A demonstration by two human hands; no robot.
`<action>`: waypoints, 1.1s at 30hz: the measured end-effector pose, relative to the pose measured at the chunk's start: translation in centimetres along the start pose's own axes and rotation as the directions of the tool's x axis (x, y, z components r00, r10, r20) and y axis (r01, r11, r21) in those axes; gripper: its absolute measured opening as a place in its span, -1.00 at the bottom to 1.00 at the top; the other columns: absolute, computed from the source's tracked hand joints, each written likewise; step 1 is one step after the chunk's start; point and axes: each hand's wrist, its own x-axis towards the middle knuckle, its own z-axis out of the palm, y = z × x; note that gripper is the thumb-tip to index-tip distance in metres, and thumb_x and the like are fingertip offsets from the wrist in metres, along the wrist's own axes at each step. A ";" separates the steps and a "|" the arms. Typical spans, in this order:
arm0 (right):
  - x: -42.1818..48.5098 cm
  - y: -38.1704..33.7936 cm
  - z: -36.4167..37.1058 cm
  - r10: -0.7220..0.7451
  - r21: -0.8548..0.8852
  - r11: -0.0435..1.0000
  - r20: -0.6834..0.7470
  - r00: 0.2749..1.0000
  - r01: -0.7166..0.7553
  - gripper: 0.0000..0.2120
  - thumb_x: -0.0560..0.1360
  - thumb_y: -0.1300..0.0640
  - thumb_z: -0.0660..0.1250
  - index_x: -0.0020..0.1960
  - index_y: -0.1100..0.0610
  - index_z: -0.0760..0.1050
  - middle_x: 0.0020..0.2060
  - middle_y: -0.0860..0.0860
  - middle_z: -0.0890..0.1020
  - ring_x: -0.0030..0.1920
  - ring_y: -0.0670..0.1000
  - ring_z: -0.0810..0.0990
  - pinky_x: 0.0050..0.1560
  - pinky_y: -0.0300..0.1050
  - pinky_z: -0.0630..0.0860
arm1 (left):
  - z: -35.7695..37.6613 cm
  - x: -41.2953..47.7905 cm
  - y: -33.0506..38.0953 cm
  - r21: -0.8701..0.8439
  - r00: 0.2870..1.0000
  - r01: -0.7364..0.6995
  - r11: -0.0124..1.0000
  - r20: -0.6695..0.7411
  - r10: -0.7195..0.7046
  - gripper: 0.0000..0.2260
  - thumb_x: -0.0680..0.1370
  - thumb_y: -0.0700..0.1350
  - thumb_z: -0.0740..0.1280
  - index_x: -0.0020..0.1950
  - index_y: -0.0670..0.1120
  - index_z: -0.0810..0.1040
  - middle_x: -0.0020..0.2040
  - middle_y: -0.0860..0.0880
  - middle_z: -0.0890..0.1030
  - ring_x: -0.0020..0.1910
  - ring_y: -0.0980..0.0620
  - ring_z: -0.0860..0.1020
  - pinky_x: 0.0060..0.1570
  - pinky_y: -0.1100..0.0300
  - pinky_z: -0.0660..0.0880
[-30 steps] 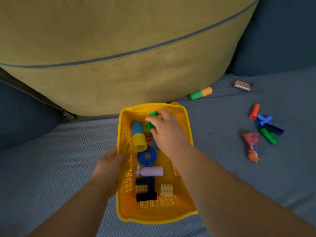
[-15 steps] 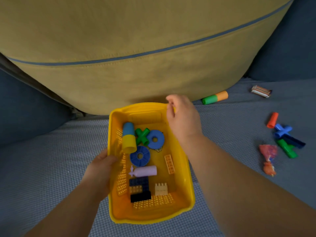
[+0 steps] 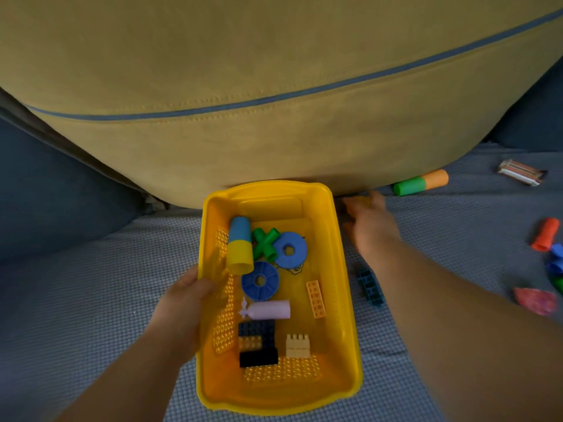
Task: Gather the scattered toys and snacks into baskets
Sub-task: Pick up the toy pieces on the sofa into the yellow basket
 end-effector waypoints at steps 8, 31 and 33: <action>0.8 -0.5 0.5 0.090 -0.072 0.994 0.084 0.992 -0.084 -0.69 0.61 -0.03 0.10 0.33 -0.19 0.36 0.43 0.05 0.15 0.32 0.24 0.20 0.29 0.10 0.28 | 0.5 0.6 0.0 0.015 1.000 0.005 1.000 -0.022 -0.005 -0.77 0.56 -0.26 0.25 0.11 -0.05 0.62 -0.03 -0.29 0.68 -0.03 -0.36 0.64 0.03 -0.41 0.51; -10.6 -7.3 0.0 -0.284 -0.282 0.930 -0.142 0.948 0.237 -0.59 0.54 0.22 0.20 0.36 0.05 0.27 0.28 0.09 0.33 0.26 0.11 0.31 0.14 -0.01 0.41 | 1.6 -4.2 -0.3 0.057 0.997 -0.044 0.997 0.064 0.040 -0.79 0.56 -0.27 0.24 0.01 -0.04 0.63 -0.03 -0.31 0.66 -0.11 -0.30 0.62 -0.02 -0.36 0.53; -10.9 -7.2 0.1 -0.293 -0.270 0.930 -0.140 0.946 0.248 -0.61 0.56 0.19 0.19 0.37 0.04 0.28 0.30 0.08 0.32 0.28 0.11 0.30 0.17 0.01 0.40 | 1.6 -4.4 -0.4 0.055 0.997 -0.043 0.998 0.065 0.040 -0.79 0.56 -0.27 0.24 0.02 -0.04 0.63 -0.02 -0.32 0.66 -0.06 -0.34 0.62 -0.01 -0.37 0.53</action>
